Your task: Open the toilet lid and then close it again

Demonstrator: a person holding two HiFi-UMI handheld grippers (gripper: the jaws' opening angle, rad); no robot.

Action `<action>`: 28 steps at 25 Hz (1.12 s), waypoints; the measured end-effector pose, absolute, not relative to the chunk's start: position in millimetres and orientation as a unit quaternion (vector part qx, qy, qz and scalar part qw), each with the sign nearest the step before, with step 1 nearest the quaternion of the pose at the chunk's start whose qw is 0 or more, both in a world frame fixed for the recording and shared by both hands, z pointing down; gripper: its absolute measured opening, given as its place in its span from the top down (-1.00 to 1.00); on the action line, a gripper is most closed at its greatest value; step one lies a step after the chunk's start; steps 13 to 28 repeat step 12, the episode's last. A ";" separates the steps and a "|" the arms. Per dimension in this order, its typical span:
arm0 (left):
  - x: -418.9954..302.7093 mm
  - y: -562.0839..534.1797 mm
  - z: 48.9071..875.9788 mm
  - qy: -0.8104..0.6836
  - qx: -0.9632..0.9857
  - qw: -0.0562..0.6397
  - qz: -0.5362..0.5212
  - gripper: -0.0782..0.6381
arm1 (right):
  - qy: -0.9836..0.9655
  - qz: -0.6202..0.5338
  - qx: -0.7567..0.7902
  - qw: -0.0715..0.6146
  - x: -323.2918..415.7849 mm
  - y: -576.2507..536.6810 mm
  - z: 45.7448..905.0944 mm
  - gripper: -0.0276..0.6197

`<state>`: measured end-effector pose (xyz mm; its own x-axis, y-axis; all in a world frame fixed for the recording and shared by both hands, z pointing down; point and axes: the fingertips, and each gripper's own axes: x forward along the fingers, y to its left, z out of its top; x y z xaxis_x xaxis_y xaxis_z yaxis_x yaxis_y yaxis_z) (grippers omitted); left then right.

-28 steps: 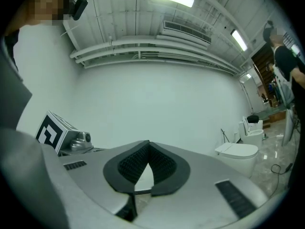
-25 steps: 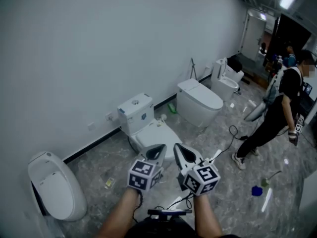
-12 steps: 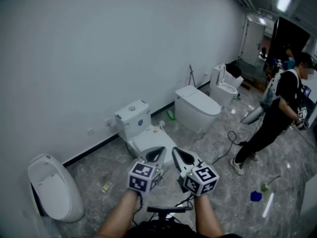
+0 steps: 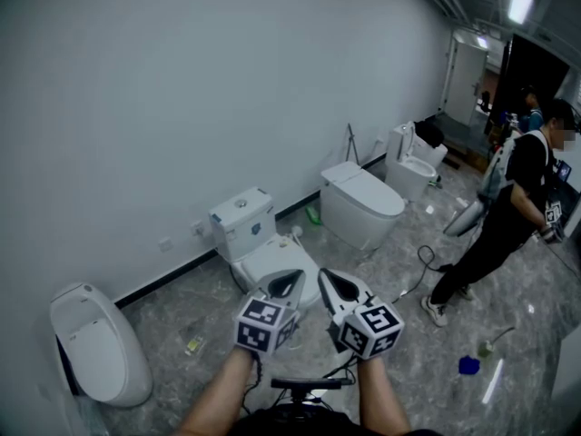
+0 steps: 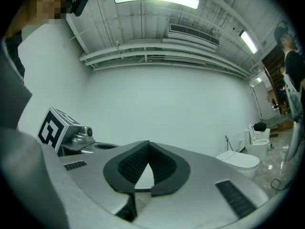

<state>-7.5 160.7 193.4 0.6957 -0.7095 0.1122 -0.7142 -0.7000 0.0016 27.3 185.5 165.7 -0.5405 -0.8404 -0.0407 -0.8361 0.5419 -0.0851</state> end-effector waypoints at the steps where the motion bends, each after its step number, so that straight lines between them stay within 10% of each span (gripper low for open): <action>1: -7.3 160.6 192.9 -0.388 0.920 0.022 0.051 0.77 | 0.877 -0.027 -0.478 0.039 28.3 185.4 165.6 0.89; 28: -3.3 157.6 186.5 -0.399 0.915 0.012 0.052 0.77 | 0.880 -0.028 -0.472 0.040 35.1 184.4 160.6 0.90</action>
